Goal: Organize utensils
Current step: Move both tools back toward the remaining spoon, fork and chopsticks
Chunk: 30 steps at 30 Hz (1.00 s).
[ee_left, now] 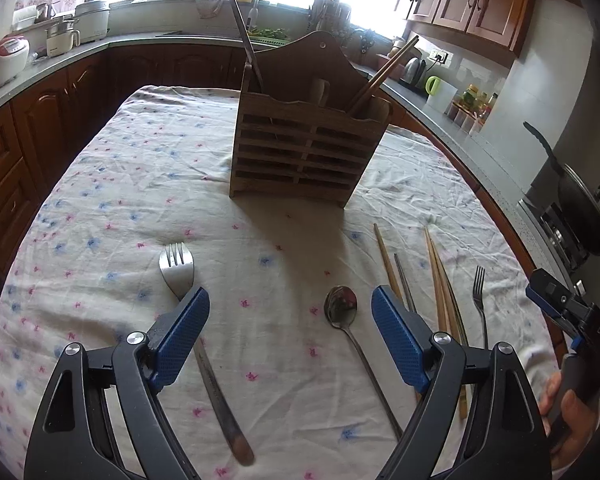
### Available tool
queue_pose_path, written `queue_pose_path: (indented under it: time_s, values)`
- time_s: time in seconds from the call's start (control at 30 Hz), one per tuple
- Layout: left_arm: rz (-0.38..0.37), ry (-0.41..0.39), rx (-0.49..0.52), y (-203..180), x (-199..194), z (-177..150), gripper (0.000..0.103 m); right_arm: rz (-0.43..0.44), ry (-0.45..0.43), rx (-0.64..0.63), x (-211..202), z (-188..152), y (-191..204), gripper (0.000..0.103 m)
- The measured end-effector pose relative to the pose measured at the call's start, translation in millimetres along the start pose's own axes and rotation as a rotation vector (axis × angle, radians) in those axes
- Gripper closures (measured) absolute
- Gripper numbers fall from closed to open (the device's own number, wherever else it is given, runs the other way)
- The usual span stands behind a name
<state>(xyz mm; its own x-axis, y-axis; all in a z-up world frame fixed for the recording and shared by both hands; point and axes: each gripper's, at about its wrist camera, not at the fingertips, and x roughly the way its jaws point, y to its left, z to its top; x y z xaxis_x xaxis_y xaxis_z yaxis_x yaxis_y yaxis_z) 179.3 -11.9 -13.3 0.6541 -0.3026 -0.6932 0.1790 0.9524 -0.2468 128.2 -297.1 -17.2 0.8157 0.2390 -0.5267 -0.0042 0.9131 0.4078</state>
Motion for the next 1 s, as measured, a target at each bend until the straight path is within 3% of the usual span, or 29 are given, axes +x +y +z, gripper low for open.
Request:
queue_pose_path:
  time_s: [0.33, 0.43, 0.7, 1.0]
  values:
    - [0.003, 0.048, 0.05, -14, 17, -4, 0.018, -0.002, 0.036, -0.014, 11, -1, 2, 0.01]
    - [0.0, 0.058, 0.059, -17, 22, -5, 0.018, -0.008, 0.049, -0.015, 16, 0, 1, 0.015]
    - [-0.008, 0.091, 0.078, -23, 38, -7, 0.018, -0.014, 0.106, -0.011, 35, 0, -1, 0.049]
    - [-0.019, 0.124, 0.083, -25, 56, -9, 0.018, -0.014, 0.152, -0.002, 63, 3, -6, 0.057]
